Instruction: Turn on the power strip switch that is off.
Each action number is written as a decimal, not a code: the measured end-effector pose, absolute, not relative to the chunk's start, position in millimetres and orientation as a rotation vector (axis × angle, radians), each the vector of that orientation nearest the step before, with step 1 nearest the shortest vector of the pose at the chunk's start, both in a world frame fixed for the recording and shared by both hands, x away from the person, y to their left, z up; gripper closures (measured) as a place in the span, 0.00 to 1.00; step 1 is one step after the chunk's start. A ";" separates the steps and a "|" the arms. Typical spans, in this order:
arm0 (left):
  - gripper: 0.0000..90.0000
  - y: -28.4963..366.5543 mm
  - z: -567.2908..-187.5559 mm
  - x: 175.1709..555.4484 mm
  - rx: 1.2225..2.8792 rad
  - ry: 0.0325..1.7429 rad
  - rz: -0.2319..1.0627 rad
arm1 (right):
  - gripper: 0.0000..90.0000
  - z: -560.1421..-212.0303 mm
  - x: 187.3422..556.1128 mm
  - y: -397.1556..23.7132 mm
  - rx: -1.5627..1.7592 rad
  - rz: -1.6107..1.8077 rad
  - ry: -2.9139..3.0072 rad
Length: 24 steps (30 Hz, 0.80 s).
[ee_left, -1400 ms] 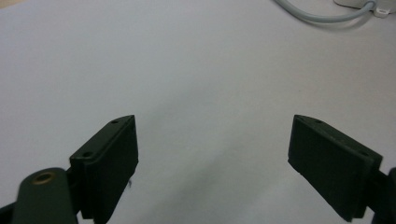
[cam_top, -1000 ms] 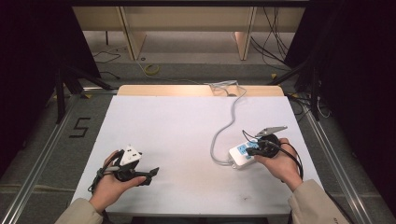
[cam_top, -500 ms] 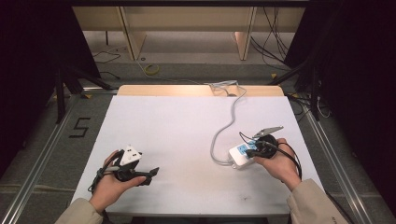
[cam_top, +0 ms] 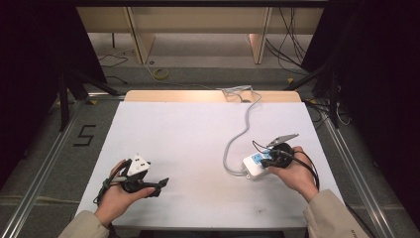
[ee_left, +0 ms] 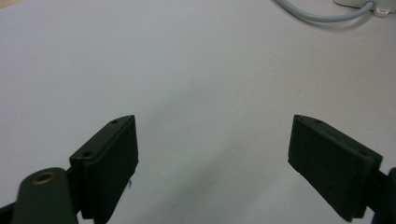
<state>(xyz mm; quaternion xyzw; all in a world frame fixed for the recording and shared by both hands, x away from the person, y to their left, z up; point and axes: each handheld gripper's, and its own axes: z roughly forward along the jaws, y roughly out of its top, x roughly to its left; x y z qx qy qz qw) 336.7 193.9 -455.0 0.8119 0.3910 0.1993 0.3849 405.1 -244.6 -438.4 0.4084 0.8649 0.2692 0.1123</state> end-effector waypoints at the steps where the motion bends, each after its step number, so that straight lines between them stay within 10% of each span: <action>1: 0.17 193.9 -455.1 336.8 2.068 0.996 0.507 | 1.00 -438.5 405.2 -244.4 1.198 0.787 2.540; 24: 0.17 193.9 -455.1 337.0 2.070 0.994 0.507 | 1.00 -437.4 406.8 -240.0 1.202 0.721 2.559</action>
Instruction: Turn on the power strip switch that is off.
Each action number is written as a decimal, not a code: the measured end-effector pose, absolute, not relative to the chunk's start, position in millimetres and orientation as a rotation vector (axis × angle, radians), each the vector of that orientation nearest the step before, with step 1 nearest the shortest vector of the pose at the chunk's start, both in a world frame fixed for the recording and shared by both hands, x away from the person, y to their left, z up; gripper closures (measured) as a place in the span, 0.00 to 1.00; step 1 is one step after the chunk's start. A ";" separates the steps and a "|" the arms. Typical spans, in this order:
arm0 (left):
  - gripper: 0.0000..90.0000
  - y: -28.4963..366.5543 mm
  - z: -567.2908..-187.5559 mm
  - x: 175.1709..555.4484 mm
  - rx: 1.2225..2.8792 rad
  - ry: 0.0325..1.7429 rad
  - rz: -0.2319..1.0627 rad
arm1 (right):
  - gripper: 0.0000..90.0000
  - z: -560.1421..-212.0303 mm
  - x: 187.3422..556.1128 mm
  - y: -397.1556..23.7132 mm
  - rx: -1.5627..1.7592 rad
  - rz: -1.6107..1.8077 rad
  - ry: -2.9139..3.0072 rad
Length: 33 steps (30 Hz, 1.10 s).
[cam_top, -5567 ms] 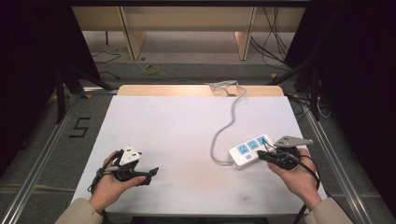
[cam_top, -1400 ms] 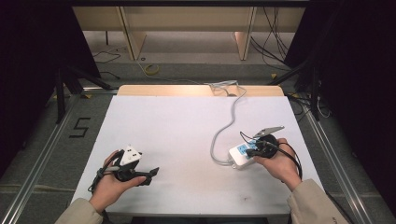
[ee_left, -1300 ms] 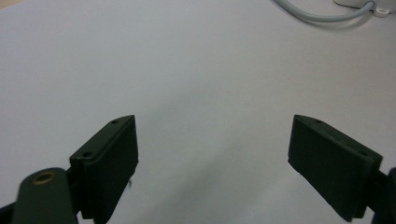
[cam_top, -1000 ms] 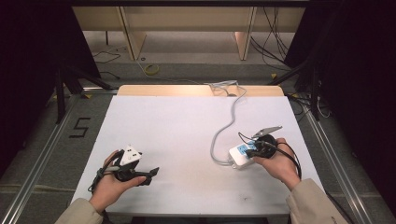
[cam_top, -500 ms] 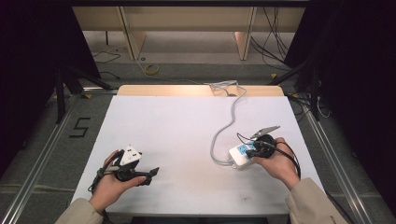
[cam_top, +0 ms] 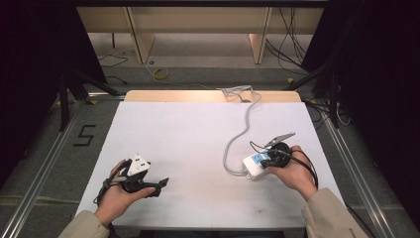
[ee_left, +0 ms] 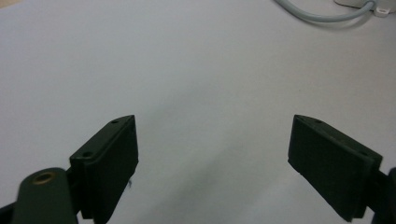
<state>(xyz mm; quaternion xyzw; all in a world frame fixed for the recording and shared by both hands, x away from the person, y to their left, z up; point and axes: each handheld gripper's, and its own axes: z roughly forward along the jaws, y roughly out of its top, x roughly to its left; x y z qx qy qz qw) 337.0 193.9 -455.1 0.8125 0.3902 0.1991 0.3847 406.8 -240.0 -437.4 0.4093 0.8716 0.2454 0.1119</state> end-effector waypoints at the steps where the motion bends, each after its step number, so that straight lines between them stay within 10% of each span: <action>1: 0.17 193.9 -455.1 336.9 2.071 0.994 0.508 | 1.00 -437.4 406.8 -239.9 1.201 0.716 2.558; 33: 0.17 193.4 -455.2 336.7 2.071 0.995 0.511 | 1.00 -437.4 407.5 -236.1 1.215 0.650 2.552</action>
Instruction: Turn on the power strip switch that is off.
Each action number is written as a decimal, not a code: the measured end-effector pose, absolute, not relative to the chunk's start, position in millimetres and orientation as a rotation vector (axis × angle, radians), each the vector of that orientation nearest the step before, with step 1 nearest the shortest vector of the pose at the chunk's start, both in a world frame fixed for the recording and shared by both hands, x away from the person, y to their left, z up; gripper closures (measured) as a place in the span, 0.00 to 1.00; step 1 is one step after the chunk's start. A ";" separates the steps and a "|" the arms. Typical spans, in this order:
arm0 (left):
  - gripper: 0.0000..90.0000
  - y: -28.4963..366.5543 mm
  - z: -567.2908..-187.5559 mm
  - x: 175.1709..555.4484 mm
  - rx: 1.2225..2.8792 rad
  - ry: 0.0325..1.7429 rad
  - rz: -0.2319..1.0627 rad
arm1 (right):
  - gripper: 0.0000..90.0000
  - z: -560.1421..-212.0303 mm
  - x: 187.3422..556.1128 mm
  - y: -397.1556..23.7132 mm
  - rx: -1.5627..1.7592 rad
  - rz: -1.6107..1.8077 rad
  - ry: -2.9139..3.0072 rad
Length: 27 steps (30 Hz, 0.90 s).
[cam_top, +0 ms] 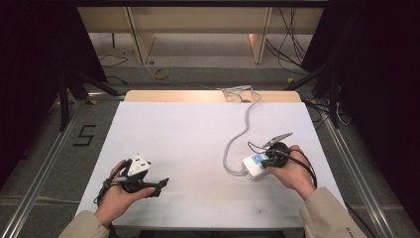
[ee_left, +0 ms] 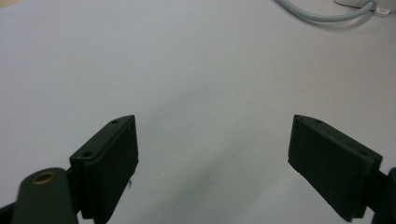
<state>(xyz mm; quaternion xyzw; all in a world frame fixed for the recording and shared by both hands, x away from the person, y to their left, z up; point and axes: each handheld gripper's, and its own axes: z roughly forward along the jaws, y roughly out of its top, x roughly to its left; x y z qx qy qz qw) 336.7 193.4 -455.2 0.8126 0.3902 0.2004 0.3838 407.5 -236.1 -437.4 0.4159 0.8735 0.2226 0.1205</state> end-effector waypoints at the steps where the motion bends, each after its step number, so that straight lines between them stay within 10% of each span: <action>1: 0.17 193.4 -455.2 336.6 2.071 0.995 0.511 | 1.00 -437.4 407.6 -236.0 1.215 0.649 2.552; 27: 0.17 192.4 -455.1 336.3 2.071 0.996 0.507 | 1.00 -438.1 408.2 -231.0 1.196 0.595 2.565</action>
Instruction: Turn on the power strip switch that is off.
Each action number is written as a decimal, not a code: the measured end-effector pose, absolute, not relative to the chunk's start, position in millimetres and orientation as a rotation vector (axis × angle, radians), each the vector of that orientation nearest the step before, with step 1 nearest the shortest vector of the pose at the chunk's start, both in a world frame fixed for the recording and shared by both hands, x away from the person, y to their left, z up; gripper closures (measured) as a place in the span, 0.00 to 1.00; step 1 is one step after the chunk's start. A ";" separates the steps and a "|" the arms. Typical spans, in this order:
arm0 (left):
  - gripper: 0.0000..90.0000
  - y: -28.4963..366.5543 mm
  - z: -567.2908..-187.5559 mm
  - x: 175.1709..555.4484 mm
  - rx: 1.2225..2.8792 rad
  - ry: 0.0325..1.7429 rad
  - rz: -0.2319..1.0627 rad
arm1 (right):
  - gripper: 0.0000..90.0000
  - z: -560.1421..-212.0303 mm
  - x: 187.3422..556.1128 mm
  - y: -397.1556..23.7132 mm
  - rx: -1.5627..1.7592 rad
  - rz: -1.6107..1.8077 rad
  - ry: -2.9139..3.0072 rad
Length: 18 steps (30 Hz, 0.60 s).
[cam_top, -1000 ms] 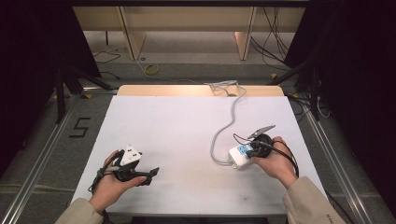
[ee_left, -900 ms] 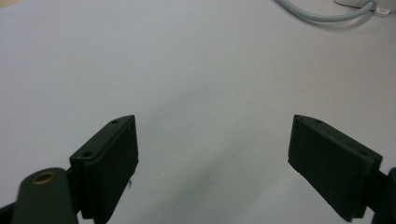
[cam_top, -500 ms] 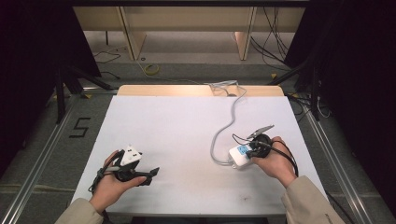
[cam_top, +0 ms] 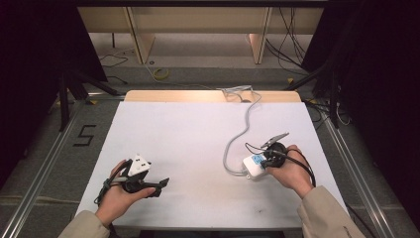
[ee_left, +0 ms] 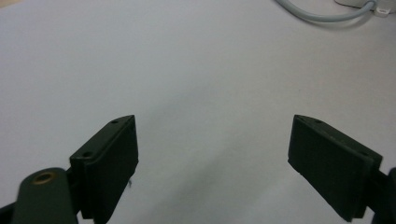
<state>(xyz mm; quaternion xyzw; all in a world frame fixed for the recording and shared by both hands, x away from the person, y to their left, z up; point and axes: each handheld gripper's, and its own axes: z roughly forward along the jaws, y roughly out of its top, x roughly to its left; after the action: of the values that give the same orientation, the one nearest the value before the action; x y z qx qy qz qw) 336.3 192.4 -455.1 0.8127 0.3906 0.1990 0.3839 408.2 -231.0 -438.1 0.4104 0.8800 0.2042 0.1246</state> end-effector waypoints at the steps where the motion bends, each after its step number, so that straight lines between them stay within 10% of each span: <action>1: 0.17 192.4 -455.2 336.3 2.069 0.995 0.508 | 1.00 -438.2 408.2 -231.2 1.196 0.596 2.564; 18: 0.17 192.4 -455.2 336.5 2.073 0.994 0.507 | 1.00 -439.4 406.3 -233.8 1.208 0.634 2.546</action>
<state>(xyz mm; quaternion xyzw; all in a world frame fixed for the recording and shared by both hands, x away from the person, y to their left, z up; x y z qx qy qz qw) 336.5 192.4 -455.2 0.8131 0.3899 0.1989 0.3837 406.3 -233.8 -439.4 0.4148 0.8744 0.2177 0.1263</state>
